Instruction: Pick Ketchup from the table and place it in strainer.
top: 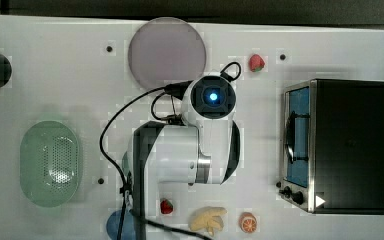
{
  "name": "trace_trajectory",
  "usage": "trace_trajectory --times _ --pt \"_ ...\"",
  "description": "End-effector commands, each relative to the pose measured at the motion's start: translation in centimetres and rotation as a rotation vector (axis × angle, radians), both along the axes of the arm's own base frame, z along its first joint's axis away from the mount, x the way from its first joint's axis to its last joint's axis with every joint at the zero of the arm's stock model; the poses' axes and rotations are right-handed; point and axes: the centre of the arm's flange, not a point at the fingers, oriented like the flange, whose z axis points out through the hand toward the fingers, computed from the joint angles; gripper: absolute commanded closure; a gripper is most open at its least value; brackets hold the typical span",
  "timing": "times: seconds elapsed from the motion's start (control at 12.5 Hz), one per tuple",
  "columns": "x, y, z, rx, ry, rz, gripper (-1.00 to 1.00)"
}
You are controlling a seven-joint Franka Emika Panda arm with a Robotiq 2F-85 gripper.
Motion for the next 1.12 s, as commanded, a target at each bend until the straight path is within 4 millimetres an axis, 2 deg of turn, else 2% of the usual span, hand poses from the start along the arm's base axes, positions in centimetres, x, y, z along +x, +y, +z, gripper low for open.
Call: trace_trajectory --times 0.08,0.64,1.04,1.12 --pt "-0.9 0.5 -2.9 -0.005 -0.013 0.096 -1.00" --pt "-2.2 1.5 -11.3 -0.037 0.007 0.146 -1.00" --pt "-3.6 2.1 -15.9 -0.027 0.002 0.105 -1.00" --pt "-3.8 2.0 -16.6 -0.026 0.009 0.094 -0.92"
